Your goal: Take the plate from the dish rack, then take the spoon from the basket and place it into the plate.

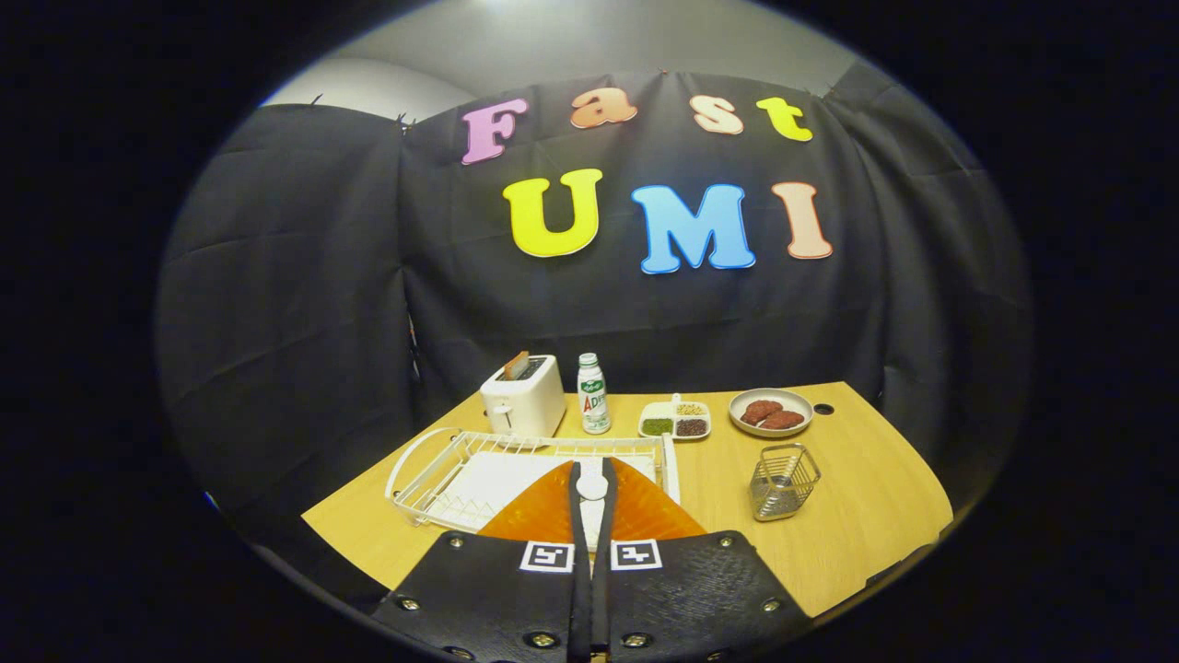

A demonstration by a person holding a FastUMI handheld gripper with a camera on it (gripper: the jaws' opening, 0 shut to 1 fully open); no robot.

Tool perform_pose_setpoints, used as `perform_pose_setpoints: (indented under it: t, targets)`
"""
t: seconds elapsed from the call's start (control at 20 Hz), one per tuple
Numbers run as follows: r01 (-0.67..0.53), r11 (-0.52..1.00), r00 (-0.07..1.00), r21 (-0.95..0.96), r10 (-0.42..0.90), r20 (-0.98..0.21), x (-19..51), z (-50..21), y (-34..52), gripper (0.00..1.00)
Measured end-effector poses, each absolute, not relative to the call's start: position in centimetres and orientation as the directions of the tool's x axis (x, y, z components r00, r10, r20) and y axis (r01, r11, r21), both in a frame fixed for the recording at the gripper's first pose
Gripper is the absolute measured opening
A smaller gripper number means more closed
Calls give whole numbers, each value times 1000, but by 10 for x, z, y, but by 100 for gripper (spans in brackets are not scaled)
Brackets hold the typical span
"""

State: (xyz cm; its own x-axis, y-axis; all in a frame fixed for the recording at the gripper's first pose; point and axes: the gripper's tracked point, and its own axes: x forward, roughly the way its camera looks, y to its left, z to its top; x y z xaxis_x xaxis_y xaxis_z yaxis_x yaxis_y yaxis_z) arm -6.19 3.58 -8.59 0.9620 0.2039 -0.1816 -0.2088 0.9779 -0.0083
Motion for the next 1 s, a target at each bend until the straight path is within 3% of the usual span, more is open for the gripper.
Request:
perform_pose_setpoints:
  t: [0.35,1.0]
  targets:
    - [-314,949,916,9,306,-260,-82,-136,77,0]
    - [-412,911,834,-17,370,-409,-78,-218,109,1]
